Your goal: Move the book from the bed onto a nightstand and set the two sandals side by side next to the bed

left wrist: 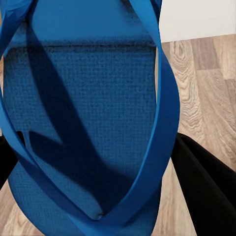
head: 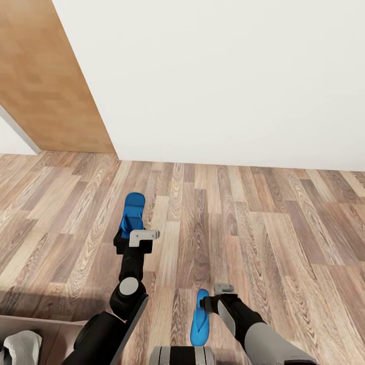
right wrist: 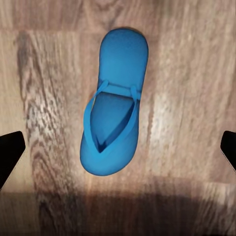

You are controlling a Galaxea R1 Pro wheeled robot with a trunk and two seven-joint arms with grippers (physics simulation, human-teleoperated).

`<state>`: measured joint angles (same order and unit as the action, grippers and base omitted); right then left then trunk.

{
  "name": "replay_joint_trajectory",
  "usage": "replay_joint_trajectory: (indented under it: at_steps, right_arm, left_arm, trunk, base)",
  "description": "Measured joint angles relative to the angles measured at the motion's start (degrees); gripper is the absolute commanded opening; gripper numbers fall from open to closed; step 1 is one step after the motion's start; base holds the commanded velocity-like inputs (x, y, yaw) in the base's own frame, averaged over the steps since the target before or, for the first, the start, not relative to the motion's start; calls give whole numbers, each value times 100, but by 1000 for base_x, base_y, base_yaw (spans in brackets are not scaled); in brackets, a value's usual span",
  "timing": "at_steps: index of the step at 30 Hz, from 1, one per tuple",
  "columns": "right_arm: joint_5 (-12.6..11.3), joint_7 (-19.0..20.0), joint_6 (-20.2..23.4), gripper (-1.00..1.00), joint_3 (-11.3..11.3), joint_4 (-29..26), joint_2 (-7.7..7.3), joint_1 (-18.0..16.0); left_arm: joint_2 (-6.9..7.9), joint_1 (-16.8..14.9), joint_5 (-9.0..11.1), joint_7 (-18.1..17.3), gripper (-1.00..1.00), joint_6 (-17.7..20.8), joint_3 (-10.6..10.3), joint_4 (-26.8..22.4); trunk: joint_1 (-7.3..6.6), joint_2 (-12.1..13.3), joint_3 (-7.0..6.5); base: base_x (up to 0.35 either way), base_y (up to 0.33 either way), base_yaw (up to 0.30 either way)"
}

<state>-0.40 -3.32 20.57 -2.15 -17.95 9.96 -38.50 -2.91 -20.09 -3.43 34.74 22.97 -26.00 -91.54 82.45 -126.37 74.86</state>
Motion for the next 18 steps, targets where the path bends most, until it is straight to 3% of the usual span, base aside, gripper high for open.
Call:
replay_joint_trajectory:
  at_steps: [18]
  right_arm:
    - [-17, -2, 5, 100, 0, 1, 0, -248]
  left_arm:
    - [0, 0, -1, 159, -100, 0, 6, 0]
  trunk:
    - [395, -722, 323]
  base:
    - [0, 0, 0]
